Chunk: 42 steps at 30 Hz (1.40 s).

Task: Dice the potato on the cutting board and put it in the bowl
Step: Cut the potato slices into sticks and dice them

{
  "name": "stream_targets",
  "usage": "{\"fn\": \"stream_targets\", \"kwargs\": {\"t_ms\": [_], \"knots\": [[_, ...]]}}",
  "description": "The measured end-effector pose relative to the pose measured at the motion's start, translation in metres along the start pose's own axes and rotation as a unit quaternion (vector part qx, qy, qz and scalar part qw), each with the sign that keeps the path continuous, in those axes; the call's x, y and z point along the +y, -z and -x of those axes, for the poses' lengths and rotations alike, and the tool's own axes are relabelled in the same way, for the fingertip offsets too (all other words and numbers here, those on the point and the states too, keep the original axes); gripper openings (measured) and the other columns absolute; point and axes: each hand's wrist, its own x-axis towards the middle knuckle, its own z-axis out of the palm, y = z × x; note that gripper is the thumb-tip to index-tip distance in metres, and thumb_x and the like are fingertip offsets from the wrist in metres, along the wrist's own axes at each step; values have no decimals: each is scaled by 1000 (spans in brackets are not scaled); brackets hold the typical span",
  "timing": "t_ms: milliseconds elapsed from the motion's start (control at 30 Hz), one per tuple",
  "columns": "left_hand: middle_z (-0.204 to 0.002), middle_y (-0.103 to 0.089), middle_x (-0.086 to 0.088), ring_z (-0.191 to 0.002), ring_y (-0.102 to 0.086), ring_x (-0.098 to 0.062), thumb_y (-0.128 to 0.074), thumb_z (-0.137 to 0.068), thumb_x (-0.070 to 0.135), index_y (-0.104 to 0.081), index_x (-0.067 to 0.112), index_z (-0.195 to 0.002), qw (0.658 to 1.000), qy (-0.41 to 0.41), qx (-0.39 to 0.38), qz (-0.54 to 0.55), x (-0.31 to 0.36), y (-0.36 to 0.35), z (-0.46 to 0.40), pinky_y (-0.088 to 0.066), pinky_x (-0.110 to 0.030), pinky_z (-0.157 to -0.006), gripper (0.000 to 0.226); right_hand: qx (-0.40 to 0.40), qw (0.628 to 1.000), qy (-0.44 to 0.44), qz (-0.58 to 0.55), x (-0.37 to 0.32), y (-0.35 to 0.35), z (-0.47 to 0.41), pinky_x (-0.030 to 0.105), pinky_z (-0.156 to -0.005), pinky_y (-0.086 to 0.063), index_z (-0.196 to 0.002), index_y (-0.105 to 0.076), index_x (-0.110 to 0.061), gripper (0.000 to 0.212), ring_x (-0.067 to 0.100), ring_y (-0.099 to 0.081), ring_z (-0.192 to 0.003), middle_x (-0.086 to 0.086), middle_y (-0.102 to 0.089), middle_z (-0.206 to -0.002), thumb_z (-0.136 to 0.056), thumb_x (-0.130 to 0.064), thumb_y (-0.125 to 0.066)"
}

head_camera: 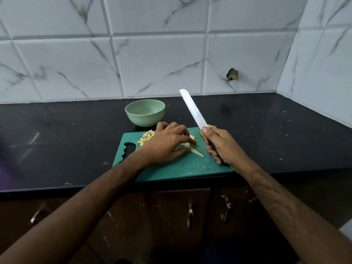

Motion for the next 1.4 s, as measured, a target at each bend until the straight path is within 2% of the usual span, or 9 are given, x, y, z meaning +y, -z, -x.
{"fn": "stream_targets", "kwargs": {"t_ms": [133,367,567,700,900,1000,1100,1233,1400], "knots": [[-109,-58,9,-104,-52,-15,-51,-96,50,-69,32,-106,1000,-24,13,-9,2,1,1,-33,-43,-91,28,-1,1000,-1,-2,0,1,0,23,-36,-35,-82,-49,-9,42,11,-33,-39,-3,-37,-50,-109,-41,-43],[-96,-55,18,-94,-51,-2,-60,-96,39,-55,31,-99,996,45,37,65,-5,11,48,-27,-34,-90,10,0,1000,-1,2,1,2,0,23,-36,-34,-81,-48,-9,42,10,-33,-39,-5,-38,-50,-109,-41,-43],[-99,-61,18,-94,-55,1,-62,-98,35,-60,31,-110,989,74,42,120,-2,13,57,-30,-33,-89,13,0,1000,-13,23,-2,0,1,23,-36,-35,-81,-49,-11,42,9,-35,-39,-5,-40,-51,-108,-42,-43],[-98,-62,18,-89,-57,2,-69,-94,32,-65,32,-110,986,84,60,132,-6,10,59,-36,-36,-86,16,-27,997,-64,31,-14,3,2,23,-37,-35,-81,-50,-10,42,11,-35,-39,-3,-40,-51,-108,-42,-43],[-95,-65,14,-84,-61,-3,-76,-89,32,-72,23,-101,983,64,65,157,-14,8,58,-50,-38,-76,15,-117,960,-145,211,-47,5,34,26,-41,-42,-88,-54,-12,41,15,-48,-35,-2,-54,-49,-109,-41,-36],[-92,-63,18,-85,-60,-1,-73,-91,36,-72,31,-97,983,60,67,160,-12,10,58,-46,-41,-79,8,-159,921,-162,317,-57,1,60,31,-50,-49,-92,-56,-16,40,15,-55,-39,1,-61,-55,-109,-45,-35],[-95,-60,20,-91,-58,1,-71,-92,36,-71,39,-96,984,58,47,162,-8,12,59,-40,-42,-85,5,-143,893,-143,403,-62,-4,76,31,-54,-52,-90,-55,-19,41,13,-60,-40,1,-63,-61,-108,-48,-33],[-96,-62,19,-91,-62,-1,-71,-92,33,-73,36,-97,980,51,36,191,-10,13,60,-48,-47,-83,7,-118,878,-121,448,-68,-5,85,30,-58,-55,-88,-55,-22,44,6,-57,-36,-2,-59,-64,-107,-52,-29],[-96,-64,15,-90,-64,-5,-74,-91,25,-77,29,-100,975,54,31,215,-10,14,59,-55,-38,-82,10,-135,865,-136,464,-67,-10,95,27,-54,-50,-88,-53,-26,42,11,-62,-45,-1,-66,-79,-107,-53,-29]]}}
